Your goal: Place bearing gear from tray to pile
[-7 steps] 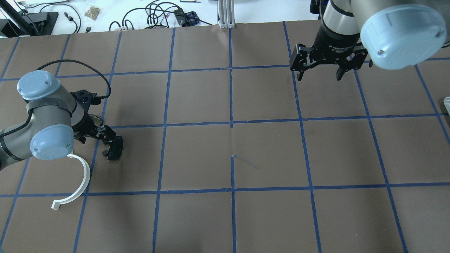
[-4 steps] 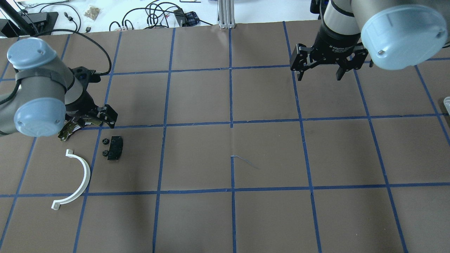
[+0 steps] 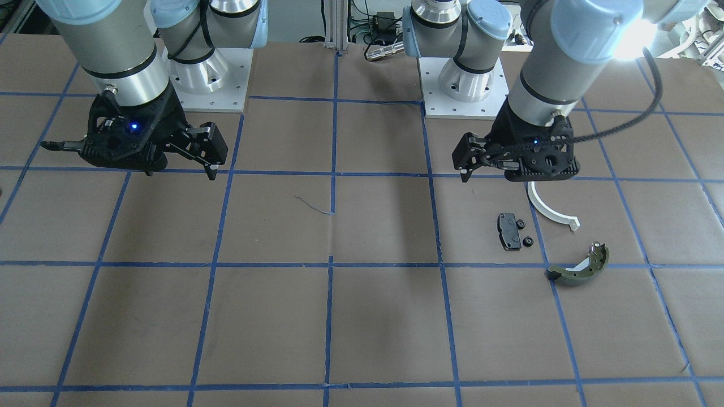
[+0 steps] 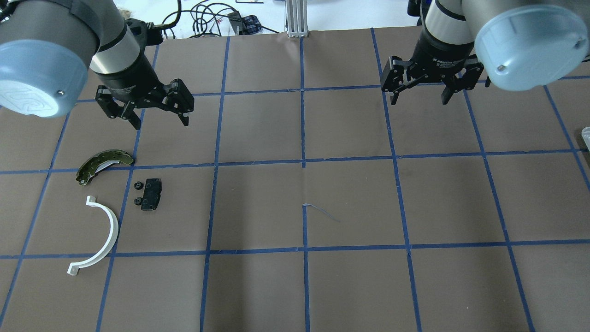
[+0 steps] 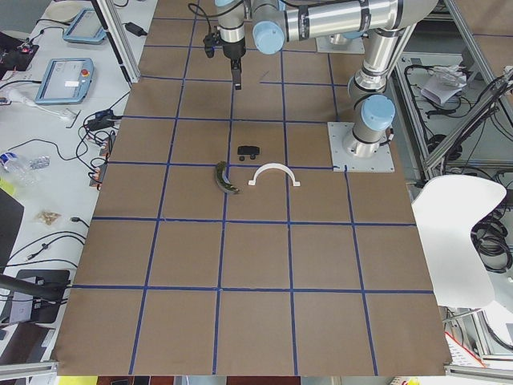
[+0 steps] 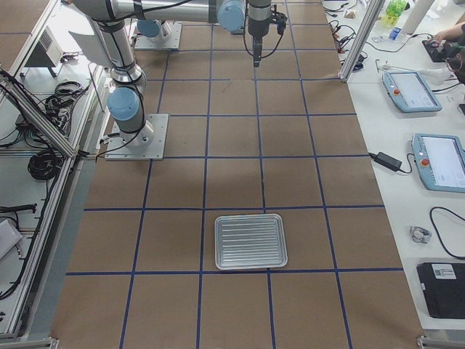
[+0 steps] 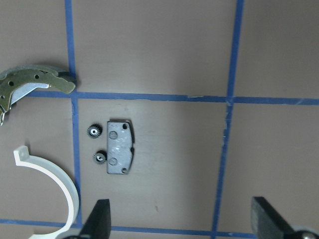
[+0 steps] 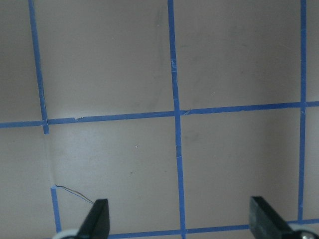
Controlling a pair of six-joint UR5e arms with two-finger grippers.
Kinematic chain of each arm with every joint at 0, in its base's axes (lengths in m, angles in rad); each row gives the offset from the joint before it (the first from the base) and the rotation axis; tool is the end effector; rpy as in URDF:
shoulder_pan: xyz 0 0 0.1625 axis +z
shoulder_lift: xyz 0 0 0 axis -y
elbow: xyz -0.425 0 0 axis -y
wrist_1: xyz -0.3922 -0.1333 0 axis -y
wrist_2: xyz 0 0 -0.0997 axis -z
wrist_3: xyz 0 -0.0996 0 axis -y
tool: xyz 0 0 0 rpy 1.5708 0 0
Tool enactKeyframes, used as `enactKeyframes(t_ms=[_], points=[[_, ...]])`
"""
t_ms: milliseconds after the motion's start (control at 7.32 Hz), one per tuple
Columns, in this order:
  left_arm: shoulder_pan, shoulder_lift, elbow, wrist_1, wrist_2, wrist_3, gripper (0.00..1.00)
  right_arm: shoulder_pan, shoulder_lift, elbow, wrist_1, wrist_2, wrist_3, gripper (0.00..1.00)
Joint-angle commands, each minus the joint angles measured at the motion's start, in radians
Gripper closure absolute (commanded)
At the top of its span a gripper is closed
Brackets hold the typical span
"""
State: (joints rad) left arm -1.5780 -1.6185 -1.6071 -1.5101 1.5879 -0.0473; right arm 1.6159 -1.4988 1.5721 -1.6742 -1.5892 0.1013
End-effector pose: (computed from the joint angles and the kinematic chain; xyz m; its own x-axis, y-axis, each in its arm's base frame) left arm -0.1353 -0.5075 0.4522 -0.9990 -0.0397 -0.0182 -0.0401 0.9989 0.0225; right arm 0.1550 -0.5179 0.4611 -0.9983 0.0567 0.0153 0.0562 0.9979 -0.0318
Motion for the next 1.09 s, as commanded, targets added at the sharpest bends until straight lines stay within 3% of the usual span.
enactKeyframes(t_ms=[0,956], points=[[-0.054,0.031,0.019,0.016,-0.017,-0.003,0.00,-0.001,-0.001,-0.007,-0.001,-0.002,0.000,0.00],[-0.039,0.006,0.096,-0.093,-0.019,-0.002,0.00,-0.004,-0.001,-0.012,-0.001,0.027,0.003,0.00]])
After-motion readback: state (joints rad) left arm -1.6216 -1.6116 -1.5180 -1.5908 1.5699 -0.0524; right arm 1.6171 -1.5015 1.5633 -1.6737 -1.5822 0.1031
